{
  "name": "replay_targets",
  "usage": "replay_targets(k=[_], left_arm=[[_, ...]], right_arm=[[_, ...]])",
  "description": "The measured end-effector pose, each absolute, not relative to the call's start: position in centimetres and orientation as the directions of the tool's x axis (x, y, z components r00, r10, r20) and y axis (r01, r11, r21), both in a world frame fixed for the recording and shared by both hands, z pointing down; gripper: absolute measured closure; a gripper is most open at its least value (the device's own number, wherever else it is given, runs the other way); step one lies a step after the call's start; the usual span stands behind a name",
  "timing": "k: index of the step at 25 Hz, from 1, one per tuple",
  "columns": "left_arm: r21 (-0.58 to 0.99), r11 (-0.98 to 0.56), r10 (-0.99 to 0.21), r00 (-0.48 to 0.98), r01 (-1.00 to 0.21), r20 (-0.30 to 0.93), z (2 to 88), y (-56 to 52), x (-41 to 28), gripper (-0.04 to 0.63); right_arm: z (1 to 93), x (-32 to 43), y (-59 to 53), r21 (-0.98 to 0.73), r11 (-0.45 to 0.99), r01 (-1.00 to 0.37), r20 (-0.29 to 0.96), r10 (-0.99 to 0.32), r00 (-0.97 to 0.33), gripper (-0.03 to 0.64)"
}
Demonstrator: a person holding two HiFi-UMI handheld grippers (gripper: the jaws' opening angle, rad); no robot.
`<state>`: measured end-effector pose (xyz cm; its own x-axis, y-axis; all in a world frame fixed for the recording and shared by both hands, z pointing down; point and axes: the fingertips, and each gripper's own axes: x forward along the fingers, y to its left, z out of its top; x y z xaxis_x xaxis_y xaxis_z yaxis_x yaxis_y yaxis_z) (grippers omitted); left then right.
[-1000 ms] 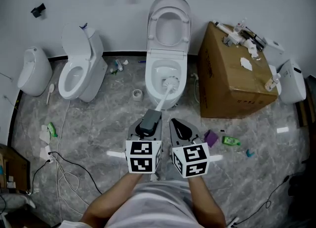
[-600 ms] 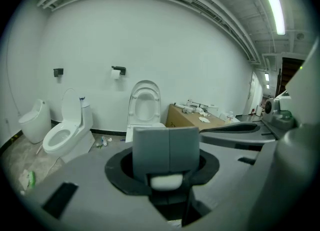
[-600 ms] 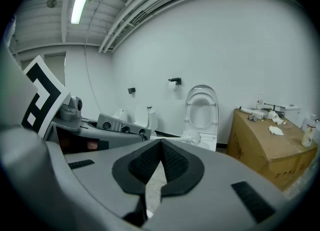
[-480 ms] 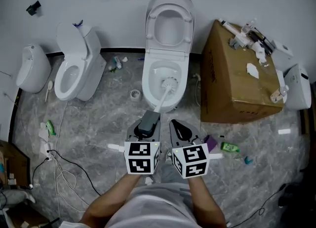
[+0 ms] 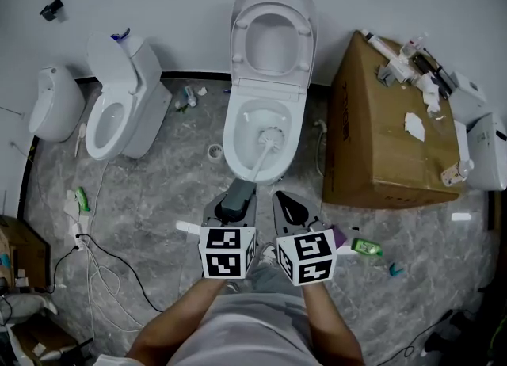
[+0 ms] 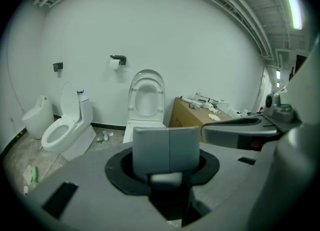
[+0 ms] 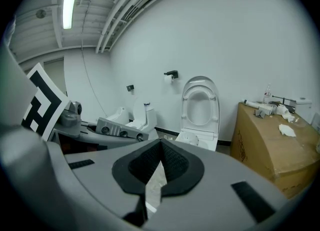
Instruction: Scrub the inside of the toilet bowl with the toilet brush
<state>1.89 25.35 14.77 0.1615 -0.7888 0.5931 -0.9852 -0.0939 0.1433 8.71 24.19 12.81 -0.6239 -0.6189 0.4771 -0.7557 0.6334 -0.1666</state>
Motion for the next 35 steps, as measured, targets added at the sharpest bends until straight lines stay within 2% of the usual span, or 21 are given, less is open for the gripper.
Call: replay_targets(k=[15, 35], left_arm=[[0.13, -0.068, -0.726, 0.138, -0.989, 0.673, 19.5, 19.3, 0.2, 0.443], [0.263, -0.231, -0.548, 0.349, -0.937, 0.761, 30.9, 6.4, -6.1, 0.443]], right_arm=[[16.4, 7.8, 16.2, -0.204, 0.626, -0.753, 0.504, -0.592, -0.629, 0.618], [25.1, 1.4, 2.7, -0.178, 0.433, -0.883, 0.629, -0.641, -0.441, 0.618]])
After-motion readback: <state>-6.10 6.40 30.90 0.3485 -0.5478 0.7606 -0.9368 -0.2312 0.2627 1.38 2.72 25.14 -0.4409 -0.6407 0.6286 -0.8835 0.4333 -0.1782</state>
